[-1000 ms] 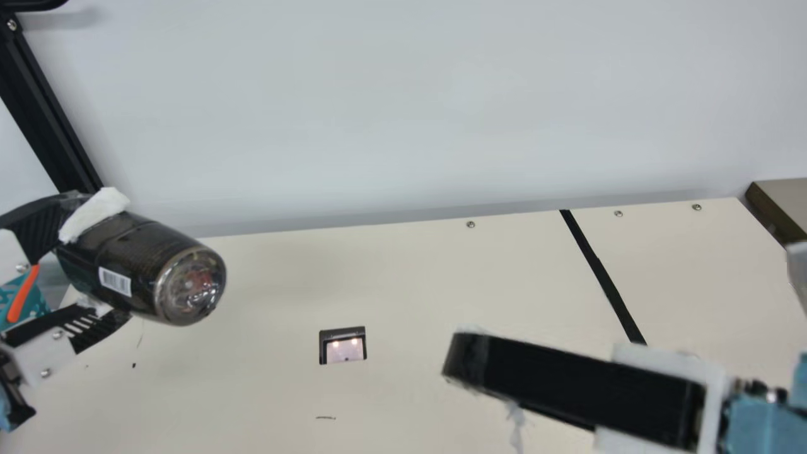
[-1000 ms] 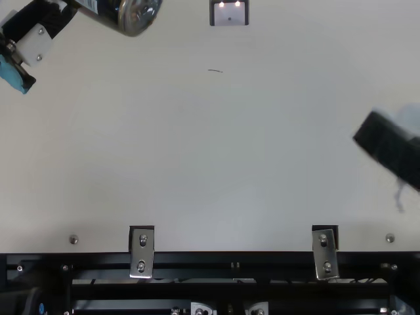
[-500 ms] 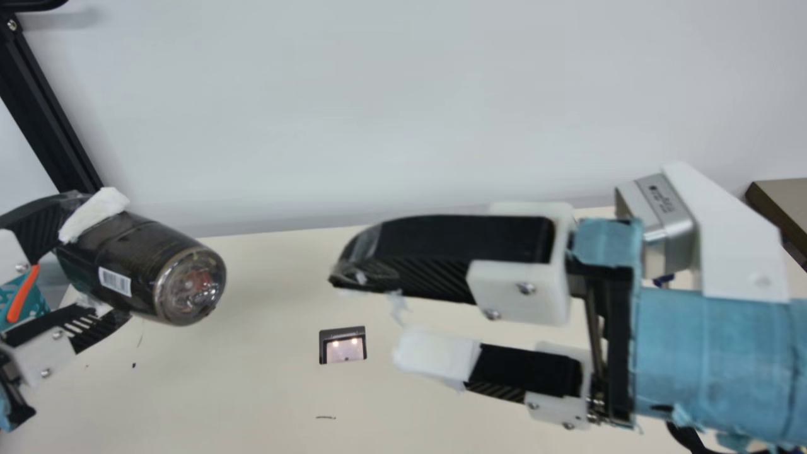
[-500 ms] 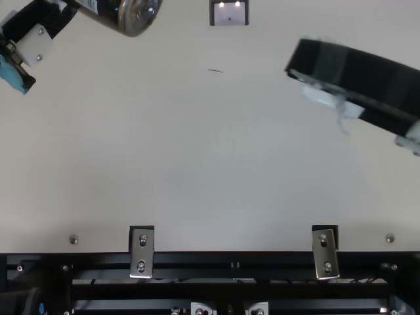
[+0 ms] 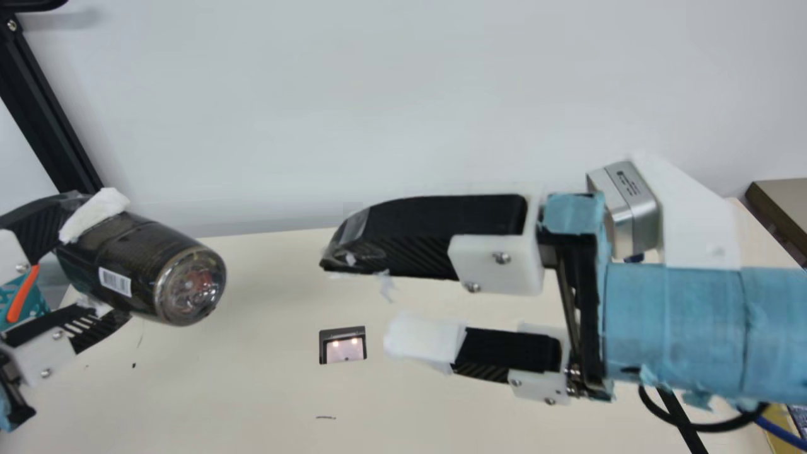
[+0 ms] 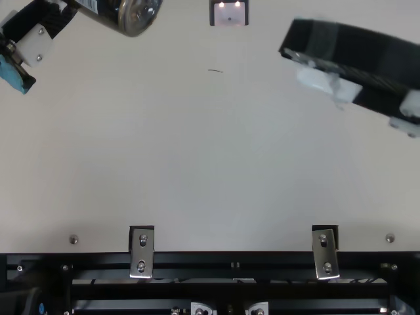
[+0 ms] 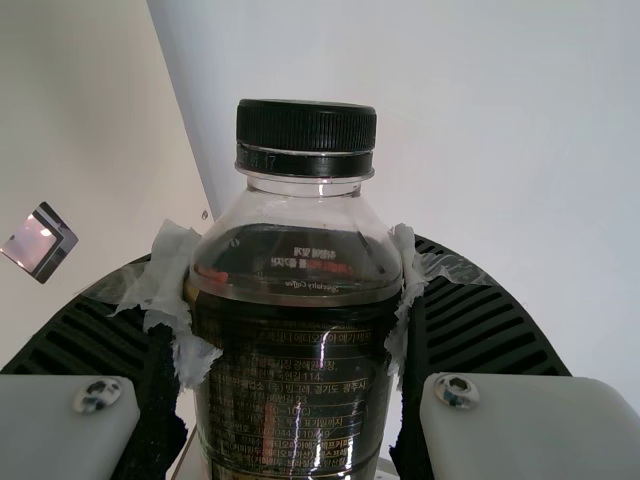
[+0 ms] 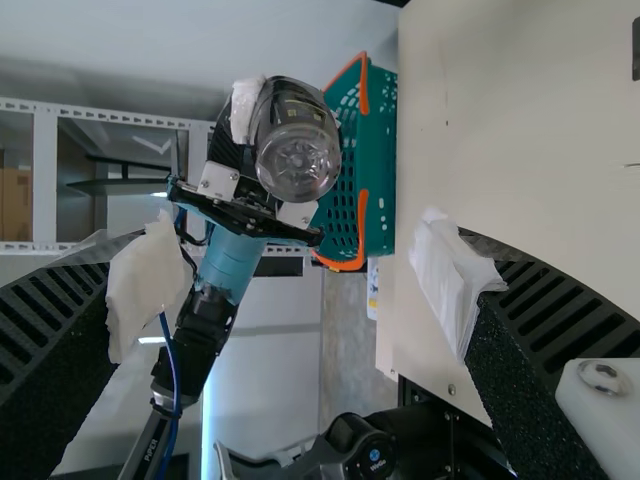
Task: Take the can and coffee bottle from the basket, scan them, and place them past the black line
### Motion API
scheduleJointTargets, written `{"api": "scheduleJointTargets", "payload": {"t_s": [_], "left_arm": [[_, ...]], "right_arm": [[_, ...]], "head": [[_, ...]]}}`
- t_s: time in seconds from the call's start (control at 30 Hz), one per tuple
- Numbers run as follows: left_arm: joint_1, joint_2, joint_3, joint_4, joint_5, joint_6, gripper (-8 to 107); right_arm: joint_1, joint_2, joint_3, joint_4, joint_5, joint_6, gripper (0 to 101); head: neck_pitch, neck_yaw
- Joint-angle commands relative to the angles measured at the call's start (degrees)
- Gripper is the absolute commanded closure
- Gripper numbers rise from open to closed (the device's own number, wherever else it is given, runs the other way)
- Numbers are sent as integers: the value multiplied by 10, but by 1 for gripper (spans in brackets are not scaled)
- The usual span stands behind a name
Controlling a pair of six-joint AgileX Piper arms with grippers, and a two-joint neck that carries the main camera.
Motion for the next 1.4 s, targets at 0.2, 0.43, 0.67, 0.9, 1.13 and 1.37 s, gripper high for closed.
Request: {"api": "scheduleJointTargets", "payload": {"t_s": [0.2, 0.43, 0.67, 0.9, 1.13, 1.37], "left_arm": [[0, 0, 0, 0, 0, 0, 89], [0, 0, 0, 0, 0, 0, 89], [0, 0, 0, 0, 0, 0, 89], [0, 0, 0, 0, 0, 0, 89], [0, 0, 0, 0, 0, 0, 89], [0, 0, 0, 0, 0, 0, 89]], "right_arm": [[34, 104, -31, 25, 5, -36, 0], [60, 178, -62, 55, 6, -51, 0], [77, 236, -91, 81, 10, -59, 0], [95, 280, -122, 103, 14, -59, 0], [113, 321, -155, 121, 18, -58, 0], [129, 355, -188, 140, 20, -57, 0]], "head": [[-21, -8], [-21, -8], [-21, -8], [-21, -8], [-21, -8], [-21, -8]]}}
